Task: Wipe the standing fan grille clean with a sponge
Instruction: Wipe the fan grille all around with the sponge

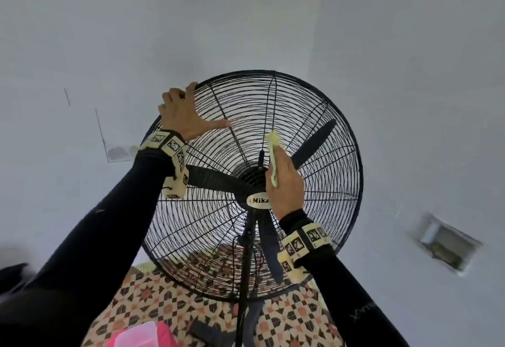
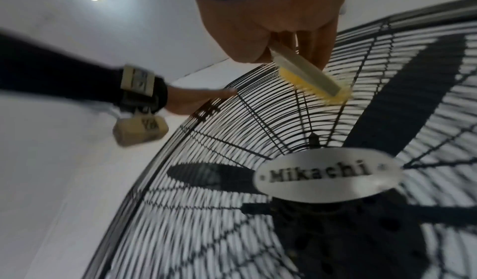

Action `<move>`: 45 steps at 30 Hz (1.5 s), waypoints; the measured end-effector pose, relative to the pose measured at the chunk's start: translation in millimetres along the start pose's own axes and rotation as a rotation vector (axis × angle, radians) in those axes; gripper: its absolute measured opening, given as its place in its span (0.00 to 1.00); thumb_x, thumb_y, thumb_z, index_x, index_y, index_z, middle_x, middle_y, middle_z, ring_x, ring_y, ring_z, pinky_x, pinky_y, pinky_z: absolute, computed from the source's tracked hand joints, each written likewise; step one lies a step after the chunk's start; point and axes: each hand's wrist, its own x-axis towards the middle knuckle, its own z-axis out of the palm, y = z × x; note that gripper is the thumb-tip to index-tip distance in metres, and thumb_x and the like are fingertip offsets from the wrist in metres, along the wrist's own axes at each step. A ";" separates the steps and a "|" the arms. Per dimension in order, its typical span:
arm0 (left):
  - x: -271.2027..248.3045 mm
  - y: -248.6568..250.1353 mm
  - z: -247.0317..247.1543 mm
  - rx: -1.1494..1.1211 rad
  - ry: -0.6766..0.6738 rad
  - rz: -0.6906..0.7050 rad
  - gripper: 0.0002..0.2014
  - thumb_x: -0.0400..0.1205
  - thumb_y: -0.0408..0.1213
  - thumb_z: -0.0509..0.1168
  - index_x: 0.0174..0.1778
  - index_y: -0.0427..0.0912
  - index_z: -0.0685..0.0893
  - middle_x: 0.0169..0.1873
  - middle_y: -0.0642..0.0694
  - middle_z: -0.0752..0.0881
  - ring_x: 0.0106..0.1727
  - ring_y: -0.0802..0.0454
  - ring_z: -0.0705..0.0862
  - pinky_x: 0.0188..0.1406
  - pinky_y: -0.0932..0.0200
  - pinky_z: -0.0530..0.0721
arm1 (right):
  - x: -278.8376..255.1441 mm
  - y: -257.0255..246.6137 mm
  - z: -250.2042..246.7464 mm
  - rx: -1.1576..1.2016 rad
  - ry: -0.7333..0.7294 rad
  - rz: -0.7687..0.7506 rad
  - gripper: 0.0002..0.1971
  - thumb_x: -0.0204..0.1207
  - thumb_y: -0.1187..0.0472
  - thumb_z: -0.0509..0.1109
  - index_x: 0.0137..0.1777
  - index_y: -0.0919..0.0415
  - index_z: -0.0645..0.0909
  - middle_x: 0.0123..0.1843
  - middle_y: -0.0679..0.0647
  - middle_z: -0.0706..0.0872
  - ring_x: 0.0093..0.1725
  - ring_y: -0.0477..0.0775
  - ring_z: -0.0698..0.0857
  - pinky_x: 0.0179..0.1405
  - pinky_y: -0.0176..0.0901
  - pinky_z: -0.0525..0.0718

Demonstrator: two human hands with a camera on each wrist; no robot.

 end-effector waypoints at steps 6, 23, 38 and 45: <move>-1.3 -1.9 -5.6 0.015 -0.043 0.014 0.70 0.57 0.92 0.60 0.90 0.52 0.53 0.75 0.27 0.73 0.76 0.27 0.72 0.74 0.28 0.70 | 5.4 3.6 -5.8 0.074 0.146 0.087 0.21 0.85 0.63 0.64 0.78 0.64 0.77 0.70 0.60 0.85 0.63 0.57 0.87 0.58 0.56 0.90; -12.0 -0.7 -7.6 -0.042 -0.024 0.004 0.70 0.56 0.92 0.60 0.90 0.55 0.54 0.74 0.30 0.73 0.75 0.29 0.72 0.75 0.30 0.69 | -21.9 -16.7 -2.5 0.156 0.136 0.145 0.19 0.85 0.61 0.66 0.75 0.60 0.80 0.61 0.55 0.88 0.49 0.49 0.87 0.44 0.48 0.89; -13.4 -0.1 -9.1 -0.036 -0.012 0.002 0.69 0.57 0.92 0.59 0.90 0.55 0.54 0.75 0.29 0.73 0.76 0.28 0.72 0.75 0.30 0.69 | -55.3 -19.8 5.6 0.065 -0.128 0.165 0.17 0.81 0.62 0.68 0.68 0.65 0.83 0.55 0.54 0.89 0.33 0.38 0.82 0.30 0.24 0.78; -29.6 13.3 -17.5 -0.028 0.008 -0.033 0.72 0.55 0.93 0.58 0.90 0.48 0.56 0.74 0.28 0.72 0.76 0.28 0.70 0.76 0.32 0.68 | -64.6 -10.5 0.2 0.090 0.165 0.332 0.15 0.80 0.54 0.67 0.62 0.60 0.85 0.45 0.51 0.86 0.35 0.44 0.83 0.29 0.37 0.82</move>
